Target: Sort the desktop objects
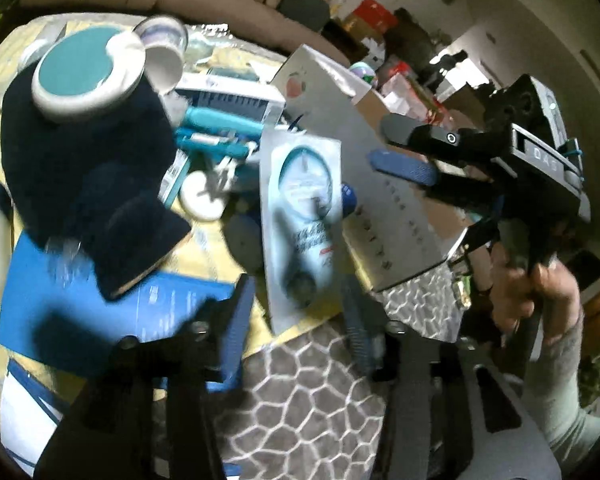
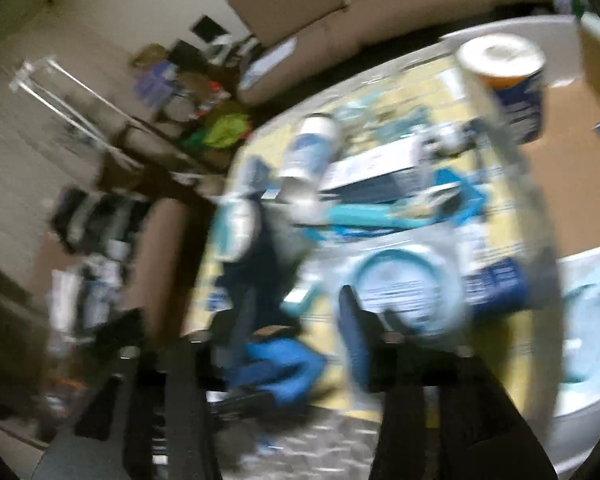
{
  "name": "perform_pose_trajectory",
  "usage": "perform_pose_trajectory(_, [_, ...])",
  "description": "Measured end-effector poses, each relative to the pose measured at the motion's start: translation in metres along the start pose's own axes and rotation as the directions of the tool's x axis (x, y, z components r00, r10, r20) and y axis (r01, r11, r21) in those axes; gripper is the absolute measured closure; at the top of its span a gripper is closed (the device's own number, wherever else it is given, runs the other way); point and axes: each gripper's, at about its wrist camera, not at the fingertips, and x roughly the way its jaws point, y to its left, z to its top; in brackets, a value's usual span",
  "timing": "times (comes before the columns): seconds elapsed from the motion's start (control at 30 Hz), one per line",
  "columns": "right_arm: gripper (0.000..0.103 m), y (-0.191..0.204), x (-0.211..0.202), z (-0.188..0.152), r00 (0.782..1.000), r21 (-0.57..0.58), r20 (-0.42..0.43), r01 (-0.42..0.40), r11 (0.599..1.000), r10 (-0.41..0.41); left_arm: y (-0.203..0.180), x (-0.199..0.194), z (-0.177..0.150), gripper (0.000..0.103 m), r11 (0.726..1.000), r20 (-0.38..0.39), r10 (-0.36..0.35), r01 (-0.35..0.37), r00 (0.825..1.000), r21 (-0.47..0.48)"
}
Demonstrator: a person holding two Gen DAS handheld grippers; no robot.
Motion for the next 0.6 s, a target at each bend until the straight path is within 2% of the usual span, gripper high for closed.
perform_pose_trajectory(0.1, [0.045,0.000,0.005,-0.010,0.996,-0.067,-0.023,0.084,0.994,-0.086,-0.005,0.009,-0.004,0.046,1.000,0.010,-0.003,0.002,1.000,0.028])
perform_pose_trajectory(0.17, [0.045,0.001,0.013,-0.017,0.987,-0.129,-0.048,0.143,0.981,-0.151,-0.014,0.017,-0.004,0.039,0.998,0.024,0.006,-0.008,1.000,0.068])
perform_pose_trajectory(0.27, [0.043,0.004,0.026,-0.027,0.952,-0.241,-0.044,0.284,0.928,-0.303,-0.027,0.033,-0.005,0.033,0.992,0.018,0.026,-0.028,1.000,0.127])
perform_pose_trajectory(0.3, [0.041,0.004,0.029,-0.030,0.944,-0.255,-0.044,0.307,0.917,-0.328,-0.028,0.036,-0.006,0.032,0.990,0.012,0.033,-0.035,0.999,0.139])
perform_pose_trajectory(0.4, [0.034,0.000,0.039,-0.035,0.923,-0.292,-0.047,0.354,0.889,-0.383,-0.033,0.049,-0.009,0.028,0.983,-0.004,0.066,-0.064,0.998,0.173])
perform_pose_trajectory(0.5, [0.026,-0.003,0.053,-0.036,0.893,-0.331,-0.044,0.410,0.850,-0.448,-0.029,0.058,-0.012,0.024,0.981,-0.012,0.081,-0.077,0.997,0.178])
perform_pose_trajectory(0.6, [0.019,-0.011,0.069,-0.036,0.884,-0.331,-0.070,0.417,0.846,-0.463,-0.023,0.064,-0.015,0.022,0.983,-0.024,0.082,-0.077,0.996,0.164])
